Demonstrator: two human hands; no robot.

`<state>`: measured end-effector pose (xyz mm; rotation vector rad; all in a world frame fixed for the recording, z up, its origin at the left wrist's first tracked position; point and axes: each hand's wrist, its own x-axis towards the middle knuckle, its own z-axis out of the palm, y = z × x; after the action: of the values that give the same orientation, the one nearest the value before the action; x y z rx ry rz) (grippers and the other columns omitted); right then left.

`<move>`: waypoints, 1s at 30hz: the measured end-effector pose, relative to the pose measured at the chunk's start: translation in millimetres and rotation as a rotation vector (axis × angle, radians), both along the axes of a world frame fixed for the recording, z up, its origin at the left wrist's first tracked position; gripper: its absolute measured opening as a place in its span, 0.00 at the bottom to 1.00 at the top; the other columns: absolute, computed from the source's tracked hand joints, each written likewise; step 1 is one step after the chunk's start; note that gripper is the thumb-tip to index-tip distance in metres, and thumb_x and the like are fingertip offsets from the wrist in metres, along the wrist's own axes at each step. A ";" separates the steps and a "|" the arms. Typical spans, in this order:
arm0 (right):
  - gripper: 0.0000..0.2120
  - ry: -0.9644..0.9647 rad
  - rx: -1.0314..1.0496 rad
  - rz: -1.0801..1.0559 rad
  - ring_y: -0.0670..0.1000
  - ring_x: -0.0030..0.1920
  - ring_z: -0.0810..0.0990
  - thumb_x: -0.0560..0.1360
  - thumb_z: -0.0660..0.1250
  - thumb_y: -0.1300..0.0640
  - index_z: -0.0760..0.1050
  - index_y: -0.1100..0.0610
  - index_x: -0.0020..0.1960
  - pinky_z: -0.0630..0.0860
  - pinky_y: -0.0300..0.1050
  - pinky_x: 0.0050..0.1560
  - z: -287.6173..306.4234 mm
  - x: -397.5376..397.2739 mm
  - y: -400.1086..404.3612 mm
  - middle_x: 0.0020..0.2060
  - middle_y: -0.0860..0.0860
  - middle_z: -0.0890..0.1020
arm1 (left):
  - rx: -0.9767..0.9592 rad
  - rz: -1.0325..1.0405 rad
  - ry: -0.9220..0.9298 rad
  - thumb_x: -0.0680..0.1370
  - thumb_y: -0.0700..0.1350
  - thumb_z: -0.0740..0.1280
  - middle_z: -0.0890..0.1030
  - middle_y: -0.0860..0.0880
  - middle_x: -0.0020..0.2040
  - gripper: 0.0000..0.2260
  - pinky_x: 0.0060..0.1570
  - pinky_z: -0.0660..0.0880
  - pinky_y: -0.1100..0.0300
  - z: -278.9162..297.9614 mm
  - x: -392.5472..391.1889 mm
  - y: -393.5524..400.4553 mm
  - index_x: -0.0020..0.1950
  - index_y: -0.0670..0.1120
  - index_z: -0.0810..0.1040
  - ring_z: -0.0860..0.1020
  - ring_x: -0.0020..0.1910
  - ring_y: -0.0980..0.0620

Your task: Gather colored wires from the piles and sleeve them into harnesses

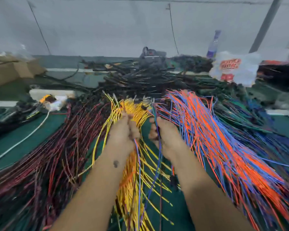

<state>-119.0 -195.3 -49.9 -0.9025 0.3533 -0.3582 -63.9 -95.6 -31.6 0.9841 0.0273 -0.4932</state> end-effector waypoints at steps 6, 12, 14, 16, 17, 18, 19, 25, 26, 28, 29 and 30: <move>0.12 0.063 -0.707 -0.249 0.44 0.28 0.70 0.82 0.57 0.62 0.75 0.66 0.44 0.68 0.35 0.31 -7.9 -3.0 12.9 0.30 0.51 0.74 | 0.137 -0.030 -0.225 0.84 0.42 0.52 0.61 0.56 0.19 0.14 0.16 0.57 0.70 -6.6 -15.3 -13.3 0.41 0.43 0.72 0.58 0.16 0.61; 0.11 0.024 -0.878 -0.376 0.34 0.38 0.76 0.78 0.64 0.64 0.80 0.53 0.42 0.68 0.25 0.41 0.9 -9.0 13.6 0.40 0.50 0.79 | 0.135 -0.050 -0.326 0.84 0.40 0.53 0.82 0.51 0.31 0.15 0.32 0.76 0.66 -7.1 -22.9 -10.6 0.42 0.43 0.74 0.79 0.29 0.56; 0.09 0.022 -0.980 -0.394 0.36 0.43 0.76 0.78 0.65 0.62 0.83 0.55 0.45 0.69 0.28 0.46 -0.7 -10.4 12.1 0.43 0.48 0.78 | 0.119 -0.091 -0.316 0.84 0.41 0.53 0.82 0.51 0.31 0.14 0.29 0.75 0.67 -5.1 -23.8 -9.8 0.44 0.44 0.75 0.78 0.28 0.57; 0.08 0.042 -1.079 -0.380 0.38 0.47 0.76 0.78 0.65 0.59 0.84 0.56 0.48 0.72 0.33 0.50 -2.0 -11.9 10.7 0.45 0.46 0.77 | 0.095 -0.111 -0.276 0.84 0.42 0.53 0.81 0.52 0.30 0.13 0.26 0.74 0.67 -1.6 -25.8 -8.1 0.46 0.44 0.74 0.78 0.25 0.57; 0.08 0.054 -1.131 -0.366 0.40 0.49 0.77 0.79 0.65 0.57 0.84 0.56 0.51 0.74 0.37 0.51 -2.1 -12.4 10.9 0.46 0.45 0.77 | 0.090 -0.116 -0.258 0.84 0.43 0.52 0.81 0.52 0.29 0.13 0.25 0.74 0.67 -0.7 -26.0 -7.2 0.47 0.44 0.74 0.78 0.25 0.57; 0.10 0.065 -1.177 -0.352 0.43 0.51 0.78 0.79 0.65 0.56 0.83 0.55 0.55 0.75 0.42 0.52 -2.2 -13.1 11.4 0.48 0.45 0.77 | 0.082 -0.123 -0.241 0.84 0.44 0.52 0.81 0.52 0.29 0.13 0.24 0.73 0.66 1.2 -26.8 -6.1 0.48 0.44 0.74 0.78 0.24 0.56; 0.11 0.070 -1.205 -0.337 0.46 0.52 0.78 0.79 0.64 0.56 0.82 0.53 0.58 0.77 0.47 0.52 -1.7 -14.1 12.6 0.50 0.45 0.77 | 0.067 -0.134 -0.229 0.84 0.44 0.51 0.81 0.52 0.29 0.13 0.23 0.73 0.66 2.1 -26.9 -5.6 0.49 0.44 0.74 0.77 0.24 0.56; 0.13 0.069 -1.371 -0.348 0.51 0.55 0.78 0.80 0.63 0.51 0.80 0.50 0.61 0.77 0.52 0.50 5.6 -19.3 18.5 0.50 0.47 0.79 | 0.047 -0.126 -0.185 0.84 0.45 0.53 0.82 0.53 0.30 0.13 0.27 0.75 0.67 5.8 -29.5 -0.9 0.47 0.48 0.75 0.80 0.28 0.58; 0.13 0.074 -1.397 -0.356 0.50 0.54 0.77 0.80 0.63 0.50 0.80 0.49 0.61 0.76 0.51 0.50 6.0 -19.5 19.1 0.50 0.46 0.79 | 0.057 -0.115 -0.179 0.84 0.45 0.54 0.83 0.53 0.32 0.12 0.30 0.76 0.67 6.1 -30.3 -1.2 0.46 0.49 0.75 0.81 0.30 0.59; 0.13 0.097 -1.430 -0.349 0.49 0.53 0.77 0.79 0.63 0.49 0.80 0.47 0.61 0.76 0.50 0.48 5.7 -20.2 21.3 0.49 0.45 0.79 | 0.098 -0.114 -0.189 0.84 0.45 0.54 0.83 0.52 0.34 0.12 0.31 0.77 0.67 5.9 -31.7 -3.5 0.48 0.48 0.76 0.81 0.31 0.58; 0.12 0.097 -1.404 -0.331 0.47 0.52 0.78 0.79 0.63 0.49 0.80 0.46 0.60 0.76 0.49 0.48 4.2 -20.1 22.4 0.48 0.44 0.79 | 0.126 -0.114 -0.197 0.84 0.46 0.54 0.80 0.52 0.31 0.12 0.26 0.74 0.67 5.9 -31.6 -4.1 0.48 0.48 0.75 0.78 0.26 0.58; 0.11 0.079 -1.309 -0.302 0.46 0.50 0.79 0.78 0.64 0.49 0.81 0.44 0.57 0.77 0.49 0.48 2.5 -19.4 22.4 0.47 0.44 0.80 | 0.132 -0.118 -0.196 0.84 0.47 0.53 0.75 0.52 0.28 0.11 0.21 0.68 0.69 5.6 -30.6 -3.6 0.48 0.49 0.73 0.71 0.21 0.59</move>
<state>-138.4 -172.9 -47.4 -2.1545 0.3063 -0.8705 -94.5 -99.1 -26.0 1.1648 -0.1767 -0.5062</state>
